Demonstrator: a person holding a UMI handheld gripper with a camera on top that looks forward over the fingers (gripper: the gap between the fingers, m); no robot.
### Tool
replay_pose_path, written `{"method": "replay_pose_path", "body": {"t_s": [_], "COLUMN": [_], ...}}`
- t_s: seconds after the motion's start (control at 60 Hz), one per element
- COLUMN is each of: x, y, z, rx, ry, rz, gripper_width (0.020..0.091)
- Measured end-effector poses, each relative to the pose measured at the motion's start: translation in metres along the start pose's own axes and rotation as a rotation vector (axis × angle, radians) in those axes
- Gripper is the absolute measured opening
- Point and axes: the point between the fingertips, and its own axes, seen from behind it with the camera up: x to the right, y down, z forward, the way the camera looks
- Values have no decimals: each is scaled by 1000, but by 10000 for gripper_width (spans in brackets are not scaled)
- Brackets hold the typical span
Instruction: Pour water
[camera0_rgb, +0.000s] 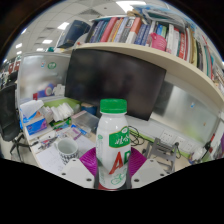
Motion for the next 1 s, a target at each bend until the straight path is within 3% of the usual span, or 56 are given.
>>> {"method": "replay_pose_path", "body": {"t_s": [0.4,0.433,0.617,0.767,0.867,1.0], "x": [-11,-4,-2,4,9,4], "y": [100,95,95,97,116,126], "z": [56,53,50,51,48,14], "rx": [63,118,160,139,45,-12], "ry": [24,43,67,77,129,133], "rz": [225,221,269,266,327,335], "gripper_width": [392,380,379,524,843,858]}}
